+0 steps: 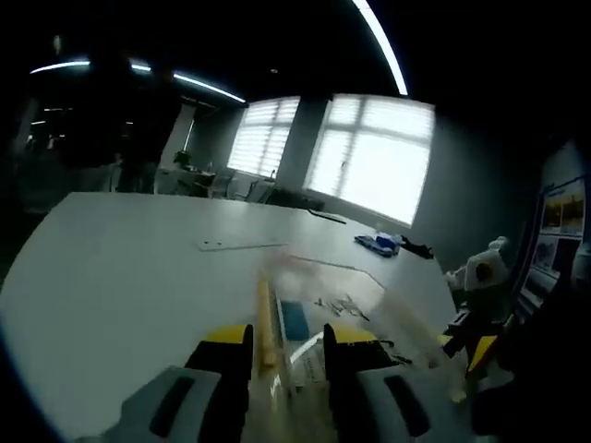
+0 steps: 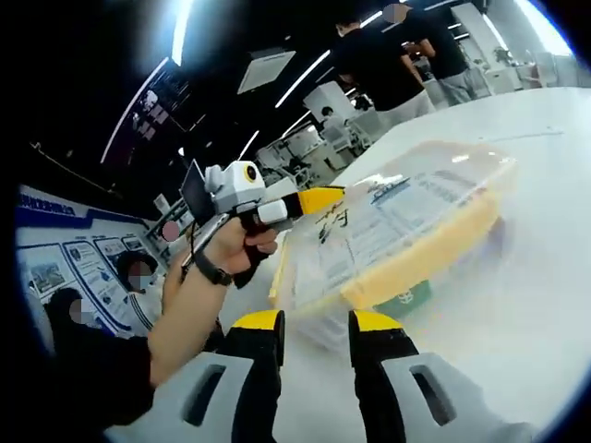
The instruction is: Arrange the small medicine boxes into an aligned row inside the storage area until every box is upright, visible, and separated from the surrounding clutter.
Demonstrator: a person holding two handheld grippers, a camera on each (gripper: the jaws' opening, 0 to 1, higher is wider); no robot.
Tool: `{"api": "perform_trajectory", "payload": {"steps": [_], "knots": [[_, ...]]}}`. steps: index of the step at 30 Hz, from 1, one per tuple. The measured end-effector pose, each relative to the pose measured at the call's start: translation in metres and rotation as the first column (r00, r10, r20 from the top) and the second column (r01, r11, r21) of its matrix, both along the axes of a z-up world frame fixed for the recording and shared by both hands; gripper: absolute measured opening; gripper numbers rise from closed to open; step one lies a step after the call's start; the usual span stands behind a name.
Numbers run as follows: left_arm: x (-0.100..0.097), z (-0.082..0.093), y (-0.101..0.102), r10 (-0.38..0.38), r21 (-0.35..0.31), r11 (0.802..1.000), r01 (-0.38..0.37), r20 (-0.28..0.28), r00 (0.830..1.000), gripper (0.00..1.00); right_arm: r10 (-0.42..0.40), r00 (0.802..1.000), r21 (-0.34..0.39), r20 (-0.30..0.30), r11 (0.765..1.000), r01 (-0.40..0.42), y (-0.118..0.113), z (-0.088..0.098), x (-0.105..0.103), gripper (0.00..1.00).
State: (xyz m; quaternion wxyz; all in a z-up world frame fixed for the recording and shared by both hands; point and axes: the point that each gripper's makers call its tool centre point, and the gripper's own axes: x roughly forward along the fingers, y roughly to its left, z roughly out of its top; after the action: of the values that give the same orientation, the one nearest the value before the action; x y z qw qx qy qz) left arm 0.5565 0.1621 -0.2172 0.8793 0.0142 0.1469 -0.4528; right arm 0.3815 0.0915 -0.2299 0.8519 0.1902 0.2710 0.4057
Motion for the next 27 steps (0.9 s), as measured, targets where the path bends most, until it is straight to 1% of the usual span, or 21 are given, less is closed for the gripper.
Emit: {"api": "perform_trajectory", "payload": {"steps": [1,3,4,6,8,9,10,11,12,13,14,15,16,17,18,19,21,22,24,25,27], "knots": [[-0.002,0.001,0.003,0.011,0.015,1.000,-0.011,0.023,1.000,0.38,0.019,1.000,0.008,0.009,1.000,-0.019,-0.005,0.002,-0.002,0.27],[-0.006,0.006,0.012,0.045,0.019,0.999,-0.047,0.063,0.997,0.47,0.083,0.995,0.025,0.055,0.996,-0.085,-0.017,0.010,-0.003,0.28],[-0.010,0.010,0.015,0.057,0.011,0.998,-0.058,0.075,0.996,0.52,0.092,0.993,0.034,0.079,0.995,-0.094,-0.025,0.015,-0.002,0.30],[-0.020,0.019,0.020,0.082,-0.007,0.997,-0.082,0.095,0.992,0.62,0.078,0.984,0.035,0.158,0.996,-0.085,-0.049,0.026,0.008,0.35],[-0.036,0.021,0.022,0.101,-0.012,0.995,-0.100,0.112,0.989,0.68,0.038,0.977,0.023,0.212,0.999,-0.044,-0.074,0.031,0.024,0.44],[-0.040,0.022,0.022,0.107,-0.013,0.994,-0.106,0.120,0.987,0.70,0.024,0.971,0.029,0.239,0.999,-0.032,-0.085,0.036,0.032,0.49],[-0.050,0.021,0.023,0.113,-0.013,0.994,-0.112,0.126,0.986,0.73,0.002,0.969,0.039,0.248,0.999,-0.012,-0.095,0.039,0.041,0.56],[-0.054,0.020,0.024,0.119,-0.015,0.993,-0.118,0.126,0.985,0.76,-0.005,0.959,0.032,0.284,0.999,-0.005,-0.105,0.043,0.048,0.62],[-0.064,0.019,0.024,0.137,-0.030,0.991,-0.134,0.128,0.982,0.79,-0.005,0.955,0.030,0.297,1.000,-0.004,-0.106,0.044,0.049,0.67],[-0.070,0.018,0.023,0.138,-0.035,0.990,-0.135,0.126,0.982,0.81,-0.016,0.942,0.036,0.334,0.999,0.004,-0.114,0.049,0.059,0.75],[-0.077,0.016,0.020,0.144,-0.046,0.989,-0.139,0.117,0.983,0.84,-0.017,0.943,0.034,0.334,0.999,0.006,-0.116,0.049,0.061,0.82],[-0.083,0.013,0.017,0.148,-0.055,0.988,-0.143,0.105,0.983,0.88,-0.013,0.940,0.027,0.341,1.000,0.004,-0.125,0.050,0.075,0.90],[-0.090,0.011,0.013,0.150,-0.060,0.988,-0.145,0.096,0.984,0.92,-0.010,0.939,0.024,0.344,1.000,0.002,-0.127,0.050,0.079,0.95],[-0.093,0.008,0.010,0.155,-0.061,0.987,-0.150,0.089,0.984,0.97,-0.006,0.940,0.021,0.342,1.000,-0.001,-0.132,0.048,0.090,0.97],[-0.100,0.002,0.007,0.168,-0.053,0.985,-0.164,0.073,0.983,1.00,-0.006,0.943,0.022,0.333,1.000,-0.001,-0.134,0.046,0.099,0.97],[-0.102,0.000,0.006,0.171,-0.047,0.985,-0.168,0.068,0.983,0.99,-0.007,0.944,0.022,0.329,1.000,-0.001,-0.135,0.045,0.101,0.97],[-0.116,-0.008,-0.001,0.200,-0.023,0.980,-0.198,0.077,0.977,0.99,-0.007,0.946,0.023,0.325,1.000,0.000,-0.135,0.044,0.104,0.98],[-0.123,-0.013,-0.005,0.214,-0.011,0.977,-0.214,0.082,0.973,0.99,0.003,0.954,0.015,0.301,1.000,-0.008,-0.132,0.035,0.130,0.98],[-0.130,-0.015,-0.008,0.235,-0.011,0.972,-0.235,0.073,0.969,1.00,0.031,0.956,-0.010,0.293,1.000,-0.030,-0.128,0.030,0.136,0.99],[-0.132,-0.017,-0.009,0.248,0.001,0.968,-0.249,0.086,0.965,1.00,0.049,0.959,-0.031,0.279,0.999,-0.042,-0.123,0.026,0.144,0.98],[-0.136,-0.020,-0.013,0.254,0.006,0.967,-0.255,0.086,0.963,1.00,0.088,0.965,-0.053,0.249,0.996,-0.077,-0.113,0.023,0.148,0.97]]}}
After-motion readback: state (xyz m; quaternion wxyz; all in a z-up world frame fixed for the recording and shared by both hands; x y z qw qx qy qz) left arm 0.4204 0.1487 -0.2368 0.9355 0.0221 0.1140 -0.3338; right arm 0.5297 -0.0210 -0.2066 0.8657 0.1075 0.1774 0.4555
